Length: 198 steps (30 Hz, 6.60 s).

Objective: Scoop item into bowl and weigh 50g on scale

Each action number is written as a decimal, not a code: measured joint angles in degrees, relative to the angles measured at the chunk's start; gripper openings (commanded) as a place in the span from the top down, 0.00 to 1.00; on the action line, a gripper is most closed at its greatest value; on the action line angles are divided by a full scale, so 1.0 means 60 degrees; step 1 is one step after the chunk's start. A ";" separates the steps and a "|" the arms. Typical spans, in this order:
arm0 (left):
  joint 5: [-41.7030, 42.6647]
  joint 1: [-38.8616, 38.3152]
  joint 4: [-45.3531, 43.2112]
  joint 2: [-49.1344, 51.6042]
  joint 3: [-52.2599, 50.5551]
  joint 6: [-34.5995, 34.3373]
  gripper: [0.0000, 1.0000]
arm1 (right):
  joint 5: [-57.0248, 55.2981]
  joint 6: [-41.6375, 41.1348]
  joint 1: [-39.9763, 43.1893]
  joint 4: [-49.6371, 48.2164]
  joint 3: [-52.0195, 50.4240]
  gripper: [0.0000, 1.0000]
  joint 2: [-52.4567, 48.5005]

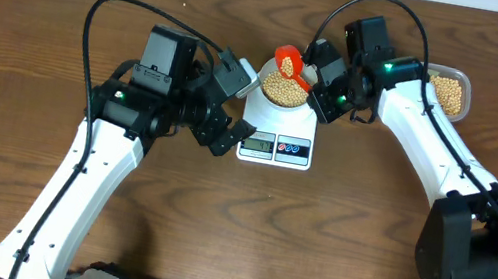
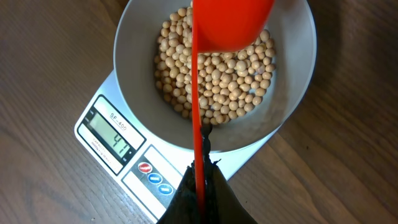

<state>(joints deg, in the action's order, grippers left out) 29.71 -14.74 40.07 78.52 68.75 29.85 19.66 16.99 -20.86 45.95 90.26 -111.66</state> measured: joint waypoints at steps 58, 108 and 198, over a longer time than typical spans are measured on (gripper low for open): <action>0.0000 0.0000 0.0000 0.0000 0.0000 0.0000 0.02 | -0.0685 0.0652 0.0000 0.0047 0.0000 0.99 0.0000; 0.0000 0.0000 0.0000 0.0000 0.0000 0.0000 0.02 | -0.0714 0.0703 0.0000 0.0033 0.0000 0.99 0.0000; 0.0000 0.0000 0.0000 0.0000 0.0000 0.0000 0.02 | 0.0051 0.1071 0.0000 0.0616 0.0000 0.99 0.0000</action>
<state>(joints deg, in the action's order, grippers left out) 29.71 -14.74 40.07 78.52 68.75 29.85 19.97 23.42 -20.86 49.65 90.26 -111.66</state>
